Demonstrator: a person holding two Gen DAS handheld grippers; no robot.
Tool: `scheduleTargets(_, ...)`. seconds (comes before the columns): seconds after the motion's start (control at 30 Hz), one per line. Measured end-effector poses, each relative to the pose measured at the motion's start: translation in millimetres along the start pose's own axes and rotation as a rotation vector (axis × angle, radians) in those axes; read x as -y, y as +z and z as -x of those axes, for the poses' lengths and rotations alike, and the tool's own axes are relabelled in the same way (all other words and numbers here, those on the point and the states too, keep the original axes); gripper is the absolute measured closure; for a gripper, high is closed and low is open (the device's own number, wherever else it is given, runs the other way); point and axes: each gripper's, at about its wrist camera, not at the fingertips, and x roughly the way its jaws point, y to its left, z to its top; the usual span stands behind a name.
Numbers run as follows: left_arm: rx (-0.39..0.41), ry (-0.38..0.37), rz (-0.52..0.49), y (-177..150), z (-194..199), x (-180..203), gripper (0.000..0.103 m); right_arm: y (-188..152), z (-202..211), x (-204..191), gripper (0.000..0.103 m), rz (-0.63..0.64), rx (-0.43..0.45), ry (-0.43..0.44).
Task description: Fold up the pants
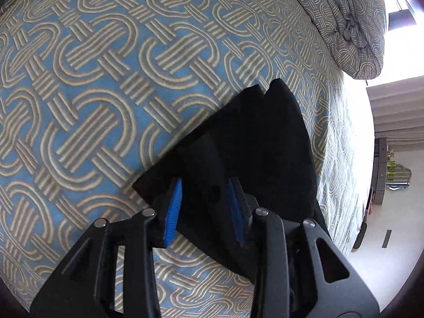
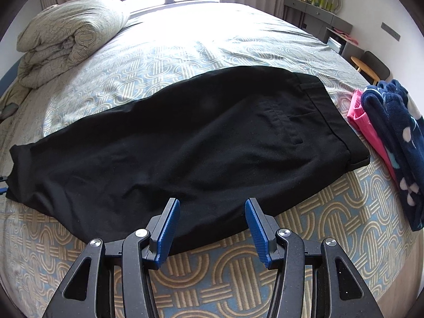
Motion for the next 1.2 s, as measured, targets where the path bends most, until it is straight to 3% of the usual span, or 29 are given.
scheduleTargets(0.03, 0.006, 0.004, 0.002, 2.6, -5.9, 1.7, 0.074, -0.5, 1.6, -1.1, 0.051, 0.001, 0.005, 0.005)
scheduleTargets(0.07, 0.015, 0.01, 0.009, 5.9, -7.9, 3.4, 0.101, -0.9, 4.0, -1.8, 0.051, 0.005, 0.013, 0.008)
scheduleTargets(0.17, 0.061, -0.011, 0.039, 1.9, 7.9, 5.0, 0.101, -3.7, 11.2, -1.0, 0.051, 0.013, 0.034, 0.002)
scheduleTargets(0.23, 0.157, -0.004, 0.02, -11.7, 44.4, 6.1, 0.1, -6.1, 14.6, 5.2, 0.051, 0.006, 0.042, -0.012)
scheduleTargets(0.3, 0.201, -0.004, 0.012, -20.9, 65.1, 0.4, 0.1, -8.3, 15.1, 15.1, 0.051, -0.018, 0.044, -0.023)
scheduleTargets(0.37, 0.186, 0.0, 0.031, -23.4, 63.5, -11.2, 0.1, -9.4, 11.7, 26.8, 0.051, -0.065, 0.033, -0.028)
scheduleTargets(0.5, 0.121, 0.012, 0.048, -18.1, 24.4, -28.9, 0.098, -10.1, 4.2, 45.8, 0.051, -0.172, 0.003, 0.01)
scheduleTargets(0.6, 0.17, -0.021, 0.108, -25.4, 28.7, -39.9, 0.092, -13.7, 10.2, 48.7, 0.051, -0.175, 0.017, 0.032)
scheduleTargets(0.67, 0.226, 0.049, 0.093, -28.6, 42.0, -37.0, 0.083, -17.3, 13.6, 52.6, 0.051, -0.159, 0.027, 0.014)
scheduleTargets(0.73, 0.327, 0.156, 0.047, -37.1, 63.9, -25.5, 0.081, -18.9, 12.8, 61.8, 0.051, -0.172, 0.024, -0.009)
scheduleTargets(0.83, 0.379, 0.166, -0.101, -59.3, 80.3, 2.3, 0.08, -18.7, 10.5, 84.6, 0.051, -0.24, 0.026, -0.008)
scheduleTargets(0.87, 0.358, 0.142, -0.163, -70.8, 80.6, 15.6, 0.08, -18.5, 9.7, 92.4, 0.051, -0.261, 0.029, -0.004)
scheduleTargets(0.97, 0.158, -0.014, -0.453, -130.6, 57.4, 74.4, 0.08, -16.0, 6.4, 117.1, 0.051, -0.318, 0.03, -0.021)
scheduleTargets(1.0, 0.046, -0.1, -0.588, -166.4, 42.1, 99.3, 0.08, -15.2, 6.2, 125.3, 0.051, -0.338, 0.034, -0.028)
scheduleTargets(1.07, -0.111, -0.2, -0.766, -223.5, 19.4, 130.3, 0.08, -15.4, 8.0, 139.1, 0.05, -0.375, 0.047, -0.022)
scheduleTargets(1.17, -0.329, -0.292, -1.015, -319.4, -22.9, 176.6, 0.08, -20.4, 9.8, 153.1, 0.048, -0.41, 0.059, 0.001)
scheduleTargets(1.2, -0.357, -0.294, -1.066, -337.7, -31.3, 187.1, 0.08, -23.3, 9.9, 155.8, 0.048, -0.416, 0.059, 0.006)
